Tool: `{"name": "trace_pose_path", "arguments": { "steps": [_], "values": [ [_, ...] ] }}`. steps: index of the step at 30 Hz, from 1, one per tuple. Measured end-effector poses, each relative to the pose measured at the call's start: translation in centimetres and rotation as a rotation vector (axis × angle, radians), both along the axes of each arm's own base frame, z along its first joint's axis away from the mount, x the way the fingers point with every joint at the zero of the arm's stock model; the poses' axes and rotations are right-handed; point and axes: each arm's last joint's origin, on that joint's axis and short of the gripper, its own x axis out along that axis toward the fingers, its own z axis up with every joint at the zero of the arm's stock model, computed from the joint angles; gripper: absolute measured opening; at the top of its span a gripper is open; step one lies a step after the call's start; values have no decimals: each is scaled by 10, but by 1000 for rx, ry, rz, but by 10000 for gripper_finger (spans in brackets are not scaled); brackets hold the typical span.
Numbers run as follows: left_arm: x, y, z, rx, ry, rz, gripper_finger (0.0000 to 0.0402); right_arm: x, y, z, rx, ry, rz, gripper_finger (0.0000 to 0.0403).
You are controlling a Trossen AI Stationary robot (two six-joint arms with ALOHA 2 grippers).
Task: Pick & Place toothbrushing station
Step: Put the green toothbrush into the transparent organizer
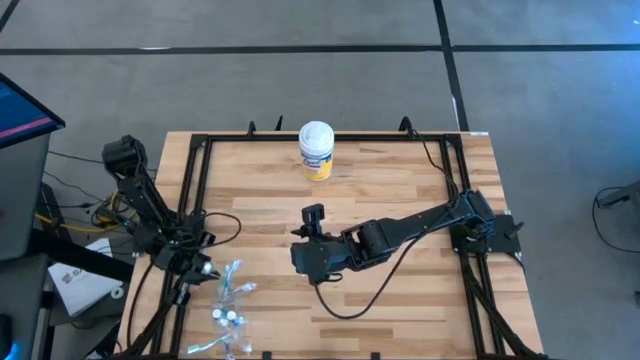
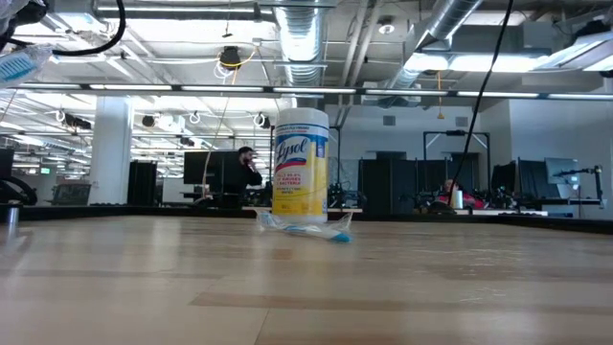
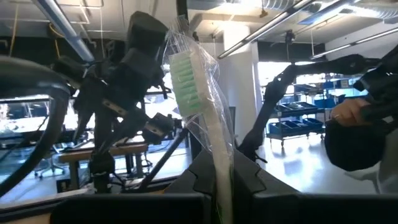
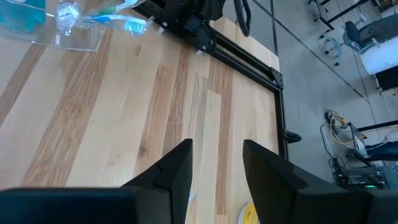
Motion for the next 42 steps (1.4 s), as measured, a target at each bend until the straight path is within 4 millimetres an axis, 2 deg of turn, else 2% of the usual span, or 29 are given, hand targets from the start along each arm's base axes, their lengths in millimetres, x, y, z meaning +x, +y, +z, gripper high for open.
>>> {"name": "trace_pose_path", "arguments": {
  "steps": [7,13,22,27,34,37,42],
  "values": [
    [-3,7,7,-20,3,81,4,0,0,0,1,-3,-1,129],
    [-9,9,11,1,-16,69,4,0,0,0,7,-5,-5,129],
    [0,21,15,-11,-8,202,5,2,-6,0,24,-13,-27,129],
    [-4,27,19,-50,19,227,5,2,-5,0,41,-7,-13,129],
    [-13,40,30,-65,-51,194,5,1,-2,0,51,-11,-13,129],
    [-14,35,28,7,-129,37,5,1,-1,0,58,-13,-15,129],
    [-13,31,21,-23,-66,-62,5,0,0,0,71,-16,-24,129]
  ]
}}
